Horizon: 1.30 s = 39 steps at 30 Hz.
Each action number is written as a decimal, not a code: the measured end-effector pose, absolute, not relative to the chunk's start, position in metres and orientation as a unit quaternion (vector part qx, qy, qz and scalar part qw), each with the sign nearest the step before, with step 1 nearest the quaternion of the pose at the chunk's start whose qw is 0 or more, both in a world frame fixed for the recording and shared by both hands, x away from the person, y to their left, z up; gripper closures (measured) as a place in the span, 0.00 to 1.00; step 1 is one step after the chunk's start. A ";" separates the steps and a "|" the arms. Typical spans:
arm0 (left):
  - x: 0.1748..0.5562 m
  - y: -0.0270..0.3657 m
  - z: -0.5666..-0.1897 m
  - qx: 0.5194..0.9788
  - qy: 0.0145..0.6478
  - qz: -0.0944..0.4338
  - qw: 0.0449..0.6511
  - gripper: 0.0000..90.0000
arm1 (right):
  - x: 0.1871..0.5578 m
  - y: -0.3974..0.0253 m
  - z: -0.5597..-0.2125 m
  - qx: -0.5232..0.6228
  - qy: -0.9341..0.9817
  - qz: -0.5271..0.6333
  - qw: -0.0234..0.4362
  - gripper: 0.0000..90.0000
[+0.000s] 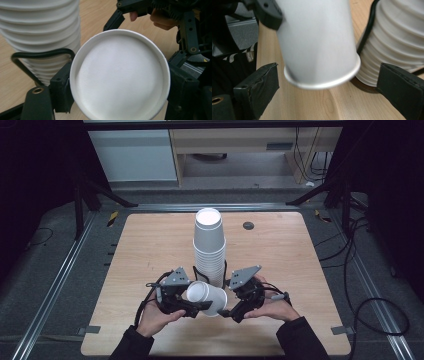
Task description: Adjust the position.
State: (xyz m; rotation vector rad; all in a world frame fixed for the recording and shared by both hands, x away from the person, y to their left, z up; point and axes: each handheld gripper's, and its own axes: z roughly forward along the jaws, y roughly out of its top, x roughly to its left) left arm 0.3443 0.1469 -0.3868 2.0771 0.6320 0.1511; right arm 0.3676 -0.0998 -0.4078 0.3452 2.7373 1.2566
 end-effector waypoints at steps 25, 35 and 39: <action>0.346 0.155 -0.396 0.815 0.242 0.047 0.524 0.24 | 0.363 -0.116 -0.413 0.140 0.885 0.441 0.054 0.04; 0.346 0.149 -0.395 0.814 0.228 0.032 0.533 0.24 | 0.363 -0.112 -0.413 0.133 0.884 0.446 0.047 0.04; 0.345 0.147 -0.395 0.814 0.224 0.029 0.535 0.24 | 0.363 -0.108 -0.416 0.128 0.886 0.444 0.039 0.04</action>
